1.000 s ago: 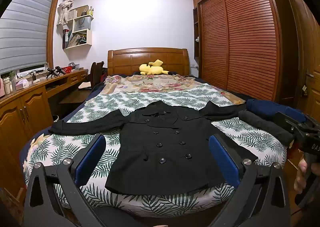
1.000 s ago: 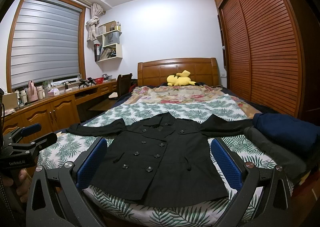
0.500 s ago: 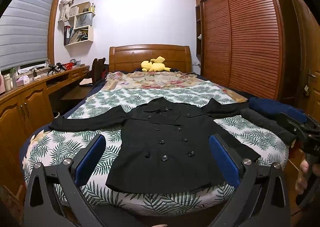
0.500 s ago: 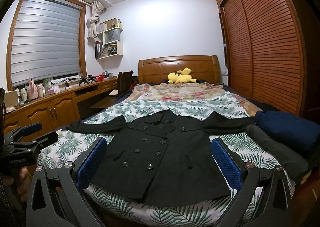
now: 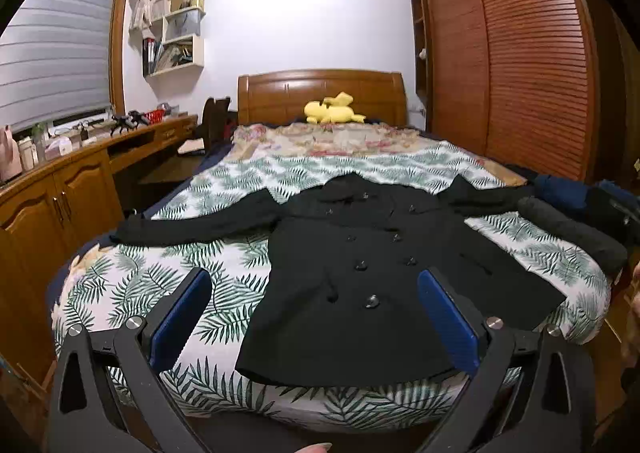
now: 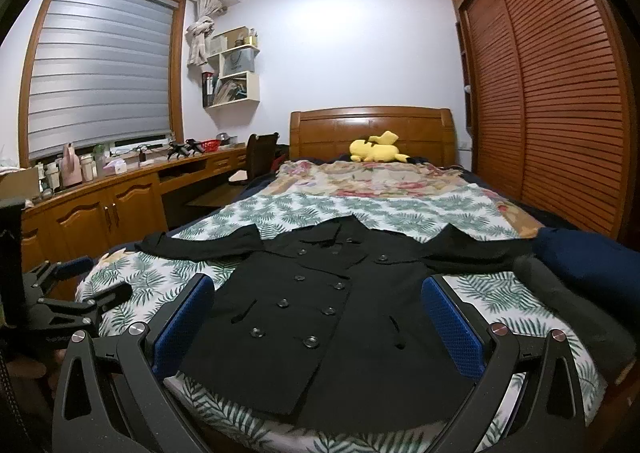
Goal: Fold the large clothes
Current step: 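Move the left gripper to the coat sleeve nearest it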
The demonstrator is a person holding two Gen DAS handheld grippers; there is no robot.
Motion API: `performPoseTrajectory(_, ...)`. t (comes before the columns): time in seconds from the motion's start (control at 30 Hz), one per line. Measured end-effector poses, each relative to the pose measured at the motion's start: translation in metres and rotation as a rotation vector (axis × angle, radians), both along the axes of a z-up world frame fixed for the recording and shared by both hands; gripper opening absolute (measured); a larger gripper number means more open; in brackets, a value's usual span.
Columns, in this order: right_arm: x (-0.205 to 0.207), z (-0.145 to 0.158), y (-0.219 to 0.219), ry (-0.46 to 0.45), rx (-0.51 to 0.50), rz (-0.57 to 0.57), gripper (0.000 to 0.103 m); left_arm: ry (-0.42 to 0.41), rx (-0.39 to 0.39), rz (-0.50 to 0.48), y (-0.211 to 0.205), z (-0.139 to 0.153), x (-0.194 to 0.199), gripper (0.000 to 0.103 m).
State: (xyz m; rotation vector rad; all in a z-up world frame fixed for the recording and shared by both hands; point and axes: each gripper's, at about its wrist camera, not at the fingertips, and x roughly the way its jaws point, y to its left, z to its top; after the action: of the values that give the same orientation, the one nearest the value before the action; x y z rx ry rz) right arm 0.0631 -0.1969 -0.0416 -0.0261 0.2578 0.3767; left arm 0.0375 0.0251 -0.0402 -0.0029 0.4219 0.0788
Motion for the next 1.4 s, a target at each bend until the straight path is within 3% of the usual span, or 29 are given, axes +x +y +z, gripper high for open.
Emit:
performPoseTrajectory(0.2, 0.025, -0.007, 0.007, 0.020, -0.008, 0.031, 0.103, 0.071, -0.049, -0.015, 0.017, -0.019, 0.025, 0.103)
performPoseTrajectory(0.53, 0.076, -0.015, 0.019, 0.065, 0.001, 0.087, 0.103, 0.132, -0.061, 0.010, 0.040, -0.042, 0.057, 0.103)
performPoseTrajectory(1.0, 0.192, -0.041, 0.058, 0.127, -0.040, 0.233, 0.103, 0.184, -0.082, 0.090, 0.093, -0.062, 0.115, 0.103)
performPoseTrajectory(1.23, 0.235, -0.058, 0.060, 0.183, -0.083, 0.230, 0.103, 0.251, -0.124, 0.073, 0.137, -0.078, 0.181, 0.075)
performPoseTrajectory(1.4, 0.256, -0.055, 0.054, 0.197, -0.095, 0.226, 0.103, 0.270, -0.149, 0.120, 0.173, -0.088, 0.225, 0.072)
